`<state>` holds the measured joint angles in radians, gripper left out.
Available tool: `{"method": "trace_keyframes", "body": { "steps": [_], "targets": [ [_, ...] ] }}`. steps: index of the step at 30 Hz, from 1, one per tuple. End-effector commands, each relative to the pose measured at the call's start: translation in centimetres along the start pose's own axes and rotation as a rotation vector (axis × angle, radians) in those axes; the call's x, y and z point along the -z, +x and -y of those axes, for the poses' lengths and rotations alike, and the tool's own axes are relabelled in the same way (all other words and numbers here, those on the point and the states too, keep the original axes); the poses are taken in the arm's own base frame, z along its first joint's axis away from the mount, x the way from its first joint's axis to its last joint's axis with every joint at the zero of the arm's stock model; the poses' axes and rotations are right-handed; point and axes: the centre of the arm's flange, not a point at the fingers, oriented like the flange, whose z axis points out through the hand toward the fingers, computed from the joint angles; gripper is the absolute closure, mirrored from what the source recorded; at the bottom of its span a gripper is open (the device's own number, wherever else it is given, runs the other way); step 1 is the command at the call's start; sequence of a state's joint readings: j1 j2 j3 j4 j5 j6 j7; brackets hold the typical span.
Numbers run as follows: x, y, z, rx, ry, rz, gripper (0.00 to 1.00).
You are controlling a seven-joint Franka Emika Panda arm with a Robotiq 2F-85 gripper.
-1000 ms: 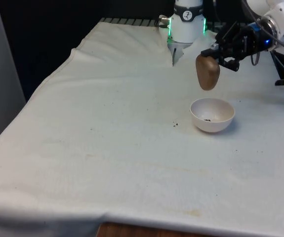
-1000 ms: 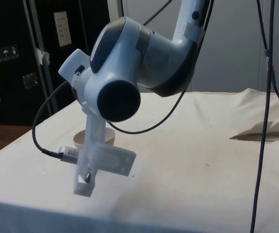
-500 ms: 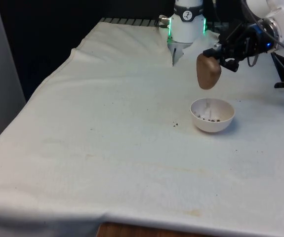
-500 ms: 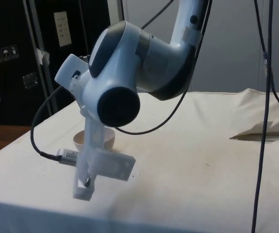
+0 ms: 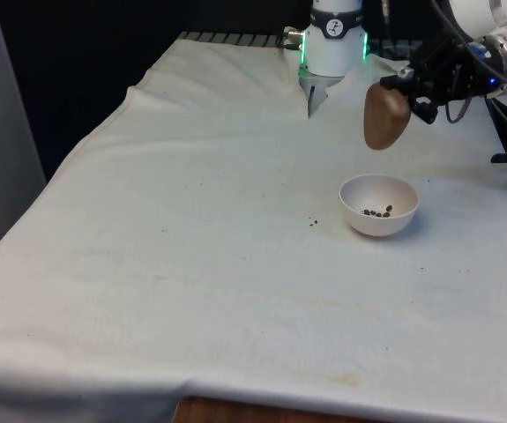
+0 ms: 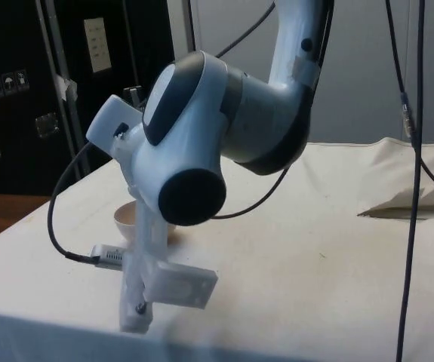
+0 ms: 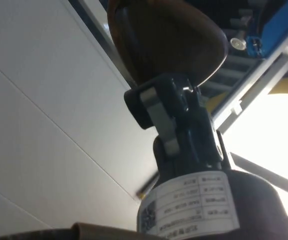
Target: Pour the coffee beans from the cup into the bowl.
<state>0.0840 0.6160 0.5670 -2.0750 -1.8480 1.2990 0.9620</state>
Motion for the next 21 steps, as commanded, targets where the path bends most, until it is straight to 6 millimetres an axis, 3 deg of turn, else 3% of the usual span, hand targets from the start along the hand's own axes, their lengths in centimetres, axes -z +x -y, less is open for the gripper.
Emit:
{"method": "trace_keyframes", "body": {
  "steps": [1, 8, 21],
  "targets": [
    [0.0, 0.0, 0.0, 0.0, 0.0, 0.0, 1.0],
    [1.1, -0.3, 1.0, -0.049, -0.066, 0.006, 1.0],
    [0.8, -0.1, 1.6, -0.068, -0.078, 0.008, 1.0]
  ]
}}
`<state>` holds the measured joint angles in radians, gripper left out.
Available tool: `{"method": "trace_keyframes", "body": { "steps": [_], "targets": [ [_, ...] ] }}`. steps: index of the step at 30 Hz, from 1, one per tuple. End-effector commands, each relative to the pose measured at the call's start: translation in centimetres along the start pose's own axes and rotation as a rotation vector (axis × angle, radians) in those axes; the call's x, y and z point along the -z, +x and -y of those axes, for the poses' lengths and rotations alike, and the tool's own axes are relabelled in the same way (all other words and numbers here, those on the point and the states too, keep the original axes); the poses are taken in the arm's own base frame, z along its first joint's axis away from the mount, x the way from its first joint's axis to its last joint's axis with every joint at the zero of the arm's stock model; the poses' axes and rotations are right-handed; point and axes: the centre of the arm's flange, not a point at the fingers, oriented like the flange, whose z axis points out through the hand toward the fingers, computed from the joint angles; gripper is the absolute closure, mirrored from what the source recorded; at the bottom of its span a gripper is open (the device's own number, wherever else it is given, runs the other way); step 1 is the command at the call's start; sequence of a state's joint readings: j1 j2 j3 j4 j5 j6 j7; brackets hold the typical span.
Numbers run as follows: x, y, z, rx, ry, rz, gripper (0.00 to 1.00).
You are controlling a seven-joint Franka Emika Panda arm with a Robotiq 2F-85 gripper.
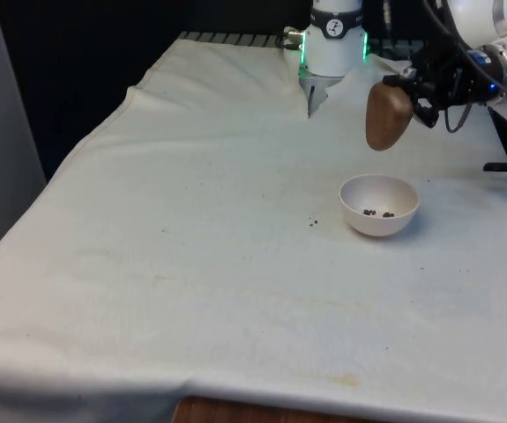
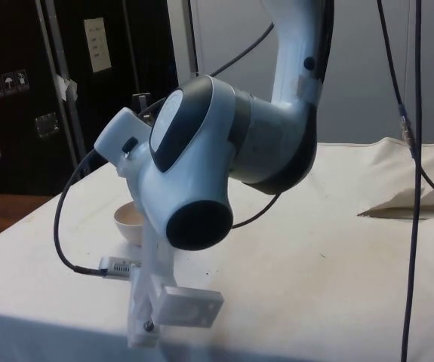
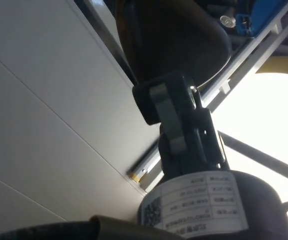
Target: Pour the coffee beans from the cup into the bowl.
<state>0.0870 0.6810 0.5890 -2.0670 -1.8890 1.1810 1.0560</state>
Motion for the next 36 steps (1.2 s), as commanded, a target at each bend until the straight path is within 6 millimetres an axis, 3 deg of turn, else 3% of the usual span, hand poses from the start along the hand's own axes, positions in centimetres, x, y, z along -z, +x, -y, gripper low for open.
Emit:
{"method": "trace_keyframes", "body": {
  "steps": [1, 36],
  "targets": [
    [0.0, 0.2, 0.1, 0.001, -0.002, -0.001, 1.0],
    [-0.2, -0.9, 0.3, -0.117, -0.102, 0.019, 1.0]
  ]
}}
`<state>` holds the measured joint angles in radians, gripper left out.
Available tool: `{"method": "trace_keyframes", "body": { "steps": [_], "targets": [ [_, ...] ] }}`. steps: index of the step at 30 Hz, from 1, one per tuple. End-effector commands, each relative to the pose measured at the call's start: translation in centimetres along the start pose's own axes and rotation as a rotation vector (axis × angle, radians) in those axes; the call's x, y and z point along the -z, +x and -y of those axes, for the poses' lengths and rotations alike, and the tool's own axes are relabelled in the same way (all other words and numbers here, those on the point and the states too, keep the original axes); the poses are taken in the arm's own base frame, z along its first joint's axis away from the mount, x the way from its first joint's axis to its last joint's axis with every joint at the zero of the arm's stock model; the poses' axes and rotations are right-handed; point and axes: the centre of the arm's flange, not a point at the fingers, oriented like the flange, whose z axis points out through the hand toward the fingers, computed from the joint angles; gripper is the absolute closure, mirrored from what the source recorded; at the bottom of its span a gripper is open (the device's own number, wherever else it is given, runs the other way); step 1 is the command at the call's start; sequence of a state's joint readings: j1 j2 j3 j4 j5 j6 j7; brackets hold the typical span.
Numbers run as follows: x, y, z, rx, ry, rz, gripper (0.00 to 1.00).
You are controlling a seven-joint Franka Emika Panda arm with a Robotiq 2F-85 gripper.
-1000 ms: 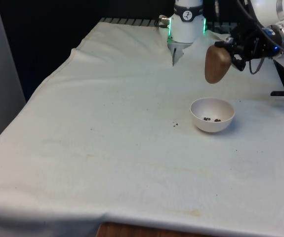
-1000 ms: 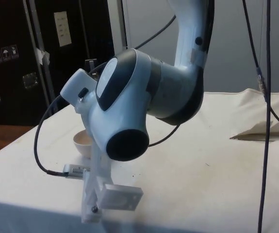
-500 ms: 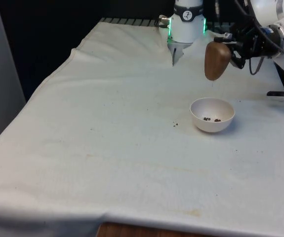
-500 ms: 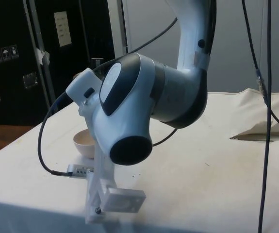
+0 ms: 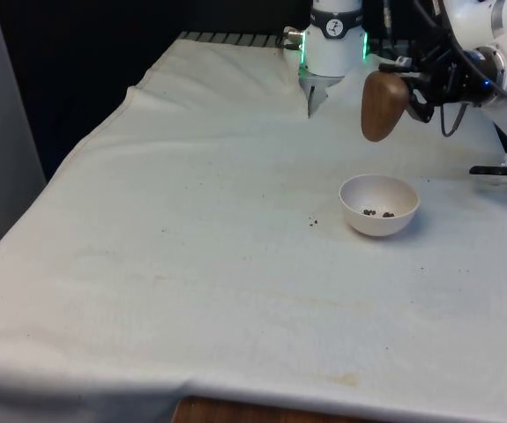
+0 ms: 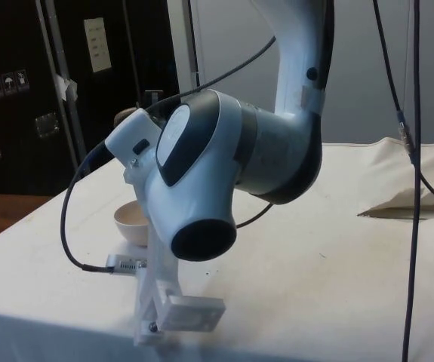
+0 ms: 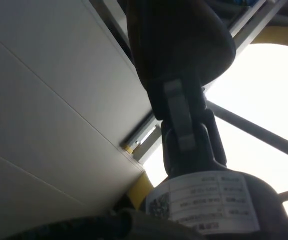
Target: Pour the coffee beans from the cup into the bowl.
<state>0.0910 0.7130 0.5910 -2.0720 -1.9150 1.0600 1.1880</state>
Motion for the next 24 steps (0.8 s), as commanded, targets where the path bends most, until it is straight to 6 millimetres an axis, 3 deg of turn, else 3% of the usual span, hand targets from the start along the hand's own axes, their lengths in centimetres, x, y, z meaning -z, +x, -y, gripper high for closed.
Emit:
{"method": "trace_keyframes", "body": {
  "steps": [1, 24],
  "targets": [
    [-0.06, 0.0, -0.01, -0.003, -0.003, 0.0, 1.0],
    [0.21, 0.3, -0.63, -0.005, -0.018, -0.012, 1.0]
  ]
}}
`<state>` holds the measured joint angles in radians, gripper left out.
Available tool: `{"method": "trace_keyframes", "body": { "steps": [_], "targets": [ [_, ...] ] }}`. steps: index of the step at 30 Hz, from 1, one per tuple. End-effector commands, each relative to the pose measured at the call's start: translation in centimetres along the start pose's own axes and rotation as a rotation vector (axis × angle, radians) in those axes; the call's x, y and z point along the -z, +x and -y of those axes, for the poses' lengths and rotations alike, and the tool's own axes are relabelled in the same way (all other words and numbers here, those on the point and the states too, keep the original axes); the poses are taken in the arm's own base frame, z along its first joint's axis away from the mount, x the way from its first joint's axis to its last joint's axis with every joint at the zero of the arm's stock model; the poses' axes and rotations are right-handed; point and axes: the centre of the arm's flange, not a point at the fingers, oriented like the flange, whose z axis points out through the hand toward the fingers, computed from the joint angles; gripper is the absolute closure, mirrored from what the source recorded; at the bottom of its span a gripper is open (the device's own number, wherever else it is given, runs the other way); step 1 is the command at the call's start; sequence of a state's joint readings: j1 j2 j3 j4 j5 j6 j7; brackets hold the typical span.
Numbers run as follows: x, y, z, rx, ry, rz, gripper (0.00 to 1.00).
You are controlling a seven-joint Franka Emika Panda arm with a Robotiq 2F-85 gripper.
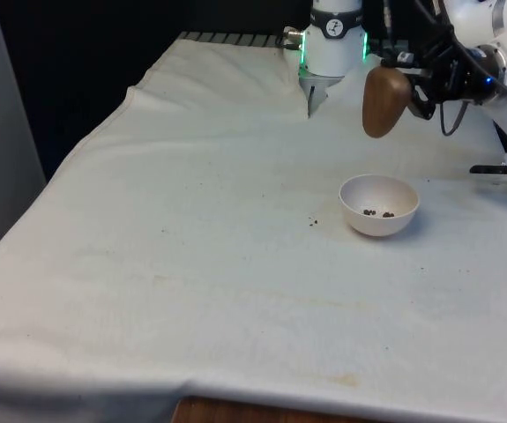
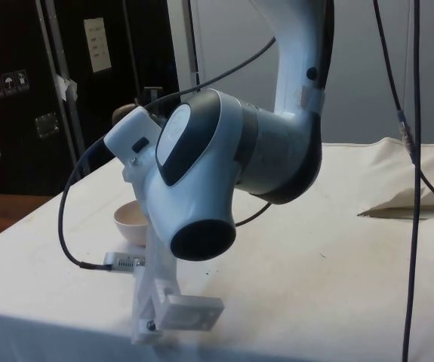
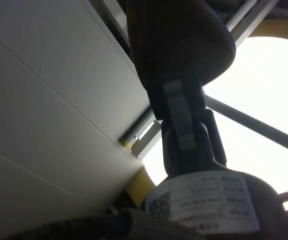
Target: Pour the coffee beans from the cup into the bowl.
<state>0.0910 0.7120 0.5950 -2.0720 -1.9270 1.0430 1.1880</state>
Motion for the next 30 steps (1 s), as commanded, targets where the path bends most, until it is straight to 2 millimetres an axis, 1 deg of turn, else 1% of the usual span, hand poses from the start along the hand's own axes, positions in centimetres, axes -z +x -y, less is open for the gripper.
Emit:
{"method": "trace_keyframes", "body": {
  "steps": [1, 6, 9, 12, 15, 22, 26, 30],
  "targets": [
    [0.1, 0.0, 0.0, -0.001, 0.001, -0.002, 1.0],
    [0.4, 0.4, -1.1, -0.005, -0.002, -0.009, 1.0],
    [0.4, 0.5, -1.2, -0.014, -0.009, -0.005, 1.0],
    [0.6, 0.6, -2.0, -0.013, -0.005, -0.009, 1.0],
    [0.9, 0.8, -2.0, -0.015, -0.001, -0.012, 1.0],
    [0.7, 1.0, -2.7, -0.019, -0.009, -0.013, 1.0],
    [0.7, 1.0, -2.6, -0.027, -0.012, -0.011, 1.0],
    [0.7, 1.1, -2.5, -0.043, 0.026, -0.003, 1.0]
  ]
}}
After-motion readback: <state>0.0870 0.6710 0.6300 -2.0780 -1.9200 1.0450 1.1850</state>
